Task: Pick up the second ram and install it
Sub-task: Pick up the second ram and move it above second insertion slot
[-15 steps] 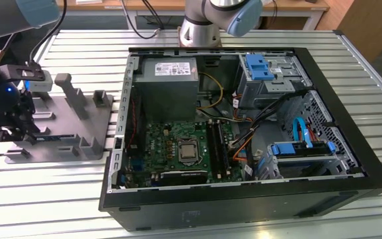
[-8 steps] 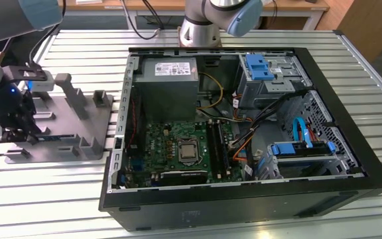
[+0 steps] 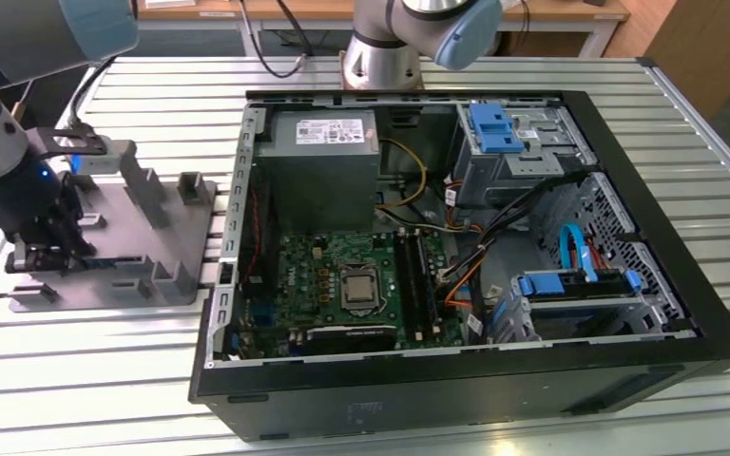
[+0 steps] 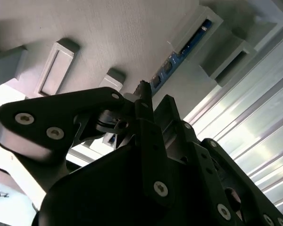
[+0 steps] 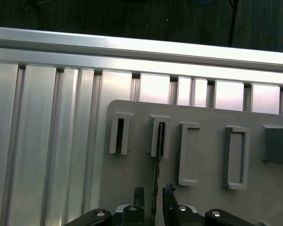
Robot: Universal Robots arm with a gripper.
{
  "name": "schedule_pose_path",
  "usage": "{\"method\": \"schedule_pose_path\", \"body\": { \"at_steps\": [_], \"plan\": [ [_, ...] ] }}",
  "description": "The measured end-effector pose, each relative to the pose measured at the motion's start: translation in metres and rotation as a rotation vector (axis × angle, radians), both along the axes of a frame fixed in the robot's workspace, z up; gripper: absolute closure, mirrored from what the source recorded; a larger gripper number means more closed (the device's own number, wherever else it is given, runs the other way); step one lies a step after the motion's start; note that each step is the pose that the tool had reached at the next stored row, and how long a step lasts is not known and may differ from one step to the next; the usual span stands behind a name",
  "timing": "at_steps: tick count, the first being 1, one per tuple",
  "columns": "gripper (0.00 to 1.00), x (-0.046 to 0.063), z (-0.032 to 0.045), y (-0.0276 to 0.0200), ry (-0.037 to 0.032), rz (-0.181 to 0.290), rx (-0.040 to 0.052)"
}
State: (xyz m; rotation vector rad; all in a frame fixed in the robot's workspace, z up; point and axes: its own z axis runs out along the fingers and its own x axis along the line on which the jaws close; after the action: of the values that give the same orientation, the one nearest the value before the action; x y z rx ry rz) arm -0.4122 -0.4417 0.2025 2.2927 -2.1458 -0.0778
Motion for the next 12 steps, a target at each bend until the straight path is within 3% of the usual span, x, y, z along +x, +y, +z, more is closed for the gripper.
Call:
{"method": "schedule_pose_path", "body": {
  "at_steps": [5,10,12],
  "plan": [
    [0.71,0.003,-0.0088,0.0016,0.0005,0.000,0.0012],
    [0.71,0.003,-0.0136,0.0020,0.0004,0.000,0.0189],
    [0.71,0.003,-0.0139,0.0021,0.0004,0.000,0.0201]
  ]
}}
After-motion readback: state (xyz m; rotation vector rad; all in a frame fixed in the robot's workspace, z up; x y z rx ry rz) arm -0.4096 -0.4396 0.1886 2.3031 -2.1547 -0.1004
